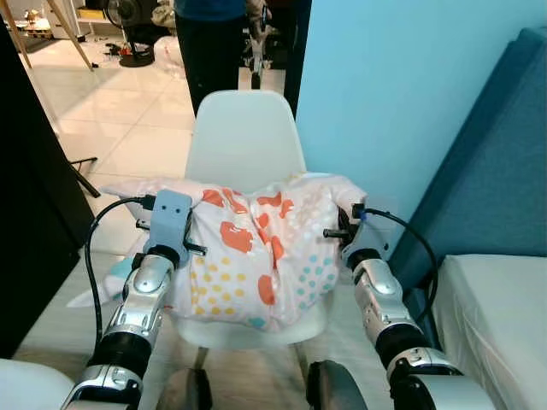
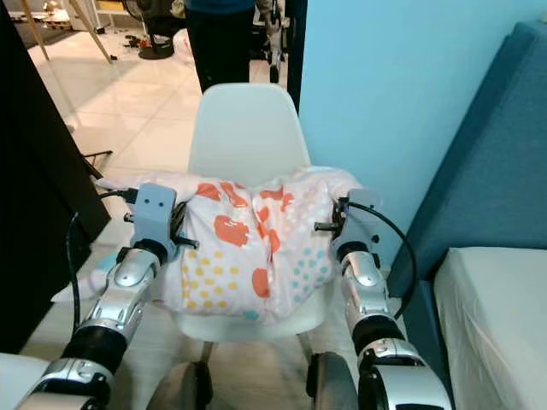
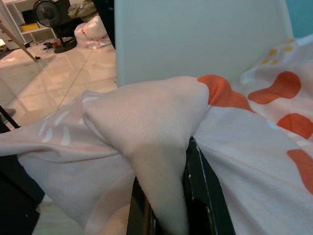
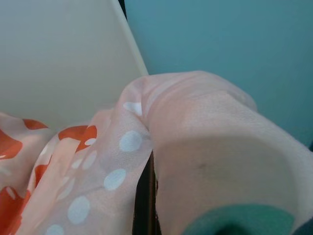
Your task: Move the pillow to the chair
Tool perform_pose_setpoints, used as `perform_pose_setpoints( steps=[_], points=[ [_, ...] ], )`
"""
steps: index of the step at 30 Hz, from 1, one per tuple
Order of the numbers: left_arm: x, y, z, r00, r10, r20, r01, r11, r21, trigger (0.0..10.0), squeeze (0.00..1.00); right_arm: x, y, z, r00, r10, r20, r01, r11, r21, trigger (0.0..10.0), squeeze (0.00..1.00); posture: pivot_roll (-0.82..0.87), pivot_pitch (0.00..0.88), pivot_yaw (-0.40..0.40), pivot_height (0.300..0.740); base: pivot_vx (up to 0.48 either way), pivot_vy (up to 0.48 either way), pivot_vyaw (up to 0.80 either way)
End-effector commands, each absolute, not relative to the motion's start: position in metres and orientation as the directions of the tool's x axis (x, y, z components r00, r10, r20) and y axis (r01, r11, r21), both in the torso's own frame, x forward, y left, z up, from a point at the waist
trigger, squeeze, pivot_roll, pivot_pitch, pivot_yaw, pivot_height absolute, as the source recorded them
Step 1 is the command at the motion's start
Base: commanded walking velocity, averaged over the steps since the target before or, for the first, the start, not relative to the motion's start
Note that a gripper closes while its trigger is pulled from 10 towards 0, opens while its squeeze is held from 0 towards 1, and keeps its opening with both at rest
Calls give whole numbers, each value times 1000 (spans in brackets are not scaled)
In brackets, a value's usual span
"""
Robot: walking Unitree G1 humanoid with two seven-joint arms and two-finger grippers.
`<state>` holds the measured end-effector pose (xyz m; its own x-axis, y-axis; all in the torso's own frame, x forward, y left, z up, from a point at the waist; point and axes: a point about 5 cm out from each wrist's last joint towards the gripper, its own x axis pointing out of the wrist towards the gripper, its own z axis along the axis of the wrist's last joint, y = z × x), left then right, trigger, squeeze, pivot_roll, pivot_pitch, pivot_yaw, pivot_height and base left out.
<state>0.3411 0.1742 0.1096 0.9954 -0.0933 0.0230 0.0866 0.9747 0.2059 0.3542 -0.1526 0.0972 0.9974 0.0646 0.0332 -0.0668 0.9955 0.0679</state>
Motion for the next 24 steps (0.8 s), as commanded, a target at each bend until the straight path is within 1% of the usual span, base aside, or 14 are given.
perform_pose_setpoints(
  steps=[1, 14, 22, 24],
  points=[
    [348, 166, 122, 989, -127, 70, 107, 965, 241, 10000, 0, 357, -143, 101, 993, 111, 36, -114, 991, 73, 10000, 0, 21, 0, -66, 590, 0, 0, 0],
    [352, 175, 124, 994, -63, 85, 38, 962, 269, 10000, 0, 360, -138, 100, 989, 149, 1, -149, 987, 60, 10000, 0, 24, 0, -76, 590, 0, 0, 0],
    [353, 172, 123, 994, -74, 76, 52, 965, 256, 10000, 0, 360, -139, 99, 989, 148, -2, -148, 987, 61, 10000, 0, 28, 0, -74, 590, 0, 0, 0],
    [353, 172, 122, 994, -78, 71, 58, 967, 250, 10000, 0, 360, -138, 97, 987, 158, -25, -156, 986, 53, 10000, 0, 33, 0, -77, 590, 0, 0, 0]
  ],
)
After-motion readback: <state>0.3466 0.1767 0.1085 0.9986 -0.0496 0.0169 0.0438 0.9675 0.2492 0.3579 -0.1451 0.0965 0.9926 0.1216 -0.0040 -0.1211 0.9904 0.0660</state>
